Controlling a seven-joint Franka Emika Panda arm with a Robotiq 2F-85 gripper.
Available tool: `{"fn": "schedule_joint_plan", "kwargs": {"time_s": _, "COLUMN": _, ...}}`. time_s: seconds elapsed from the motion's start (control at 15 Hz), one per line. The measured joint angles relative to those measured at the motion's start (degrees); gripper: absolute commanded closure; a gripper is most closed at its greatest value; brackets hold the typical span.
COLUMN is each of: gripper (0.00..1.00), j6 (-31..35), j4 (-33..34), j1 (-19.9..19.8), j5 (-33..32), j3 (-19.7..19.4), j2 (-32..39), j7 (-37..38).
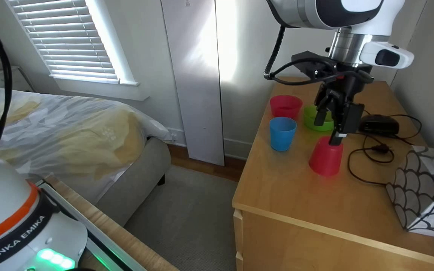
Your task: Put the pink cup in the green bowl
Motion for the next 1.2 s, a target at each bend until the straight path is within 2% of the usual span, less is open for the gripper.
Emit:
{"fn": "schedule_joint_plan", "kwargs": {"time_s": 0.8, "gripper": 0.00, "j6": 4.00, "j4": 2.29, "j1": -1.55, "j5": 4.82, "j3": 0.34, "j2": 4.84, "j7": 0.69}}
{"fn": "schedule_joint_plan", "kwargs": {"time_s": 1.07, "gripper": 0.42, "j6": 6.77, "j4": 2.81, "j1": -2.12, "j5": 6.79, "j3": 0.63, "j2": 5.69, "j7": 0.66}}
{"fn": "schedule_joint_plan", "kwargs": {"time_s": 1.2, "gripper": 0.48, "j6": 7.89, "j4": 3.03, "j1": -2.41, "j5": 7.78, "j3": 0.90, "j2": 5.82, "j7": 0.56}}
